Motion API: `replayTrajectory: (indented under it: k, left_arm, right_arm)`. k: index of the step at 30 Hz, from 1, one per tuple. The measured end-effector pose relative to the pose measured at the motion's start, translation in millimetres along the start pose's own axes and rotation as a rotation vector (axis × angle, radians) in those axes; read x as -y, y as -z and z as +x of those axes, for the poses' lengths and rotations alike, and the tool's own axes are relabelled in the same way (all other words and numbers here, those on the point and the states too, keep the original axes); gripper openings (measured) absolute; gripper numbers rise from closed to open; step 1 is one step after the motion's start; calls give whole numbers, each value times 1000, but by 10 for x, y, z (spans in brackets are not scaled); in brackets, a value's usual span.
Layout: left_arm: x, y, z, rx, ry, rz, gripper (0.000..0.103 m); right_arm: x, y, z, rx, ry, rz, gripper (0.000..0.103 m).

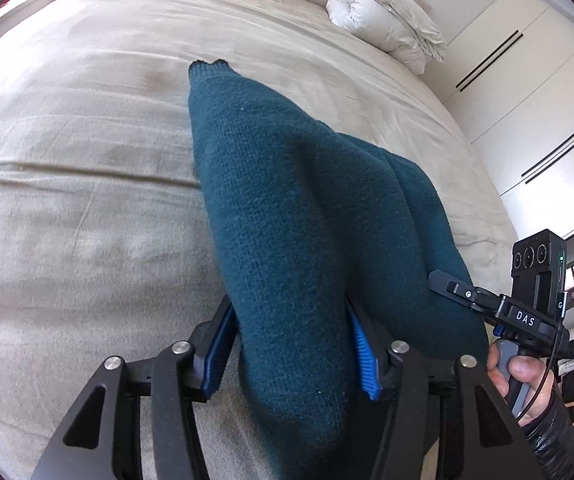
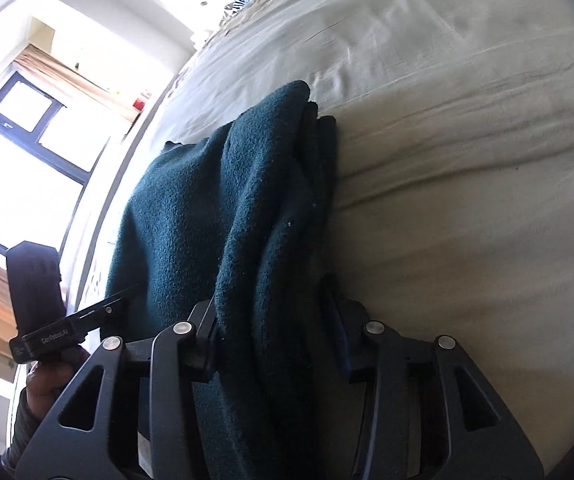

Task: Fold small clothes

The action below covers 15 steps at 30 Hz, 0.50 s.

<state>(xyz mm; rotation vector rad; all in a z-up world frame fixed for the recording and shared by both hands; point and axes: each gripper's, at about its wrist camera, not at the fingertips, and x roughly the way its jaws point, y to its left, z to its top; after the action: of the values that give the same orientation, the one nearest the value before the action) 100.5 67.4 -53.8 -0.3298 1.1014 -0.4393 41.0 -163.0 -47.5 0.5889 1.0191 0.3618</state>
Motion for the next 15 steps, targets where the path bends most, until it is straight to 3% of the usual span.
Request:
replayTrajectory:
  k: [10,13,15]
  left_arm:
    - [24,77,-218,62,-42,-15,64]
    - [152,161,-395,132,-83,37,65]
    - [256,194,-566,196,-129,89,73]
  right_arm:
    - [15,27,-312,46,82,-9,51]
    - [16,56,-431,65,106,-11,52]
    - [55,71,-525,80,119,-4,52]
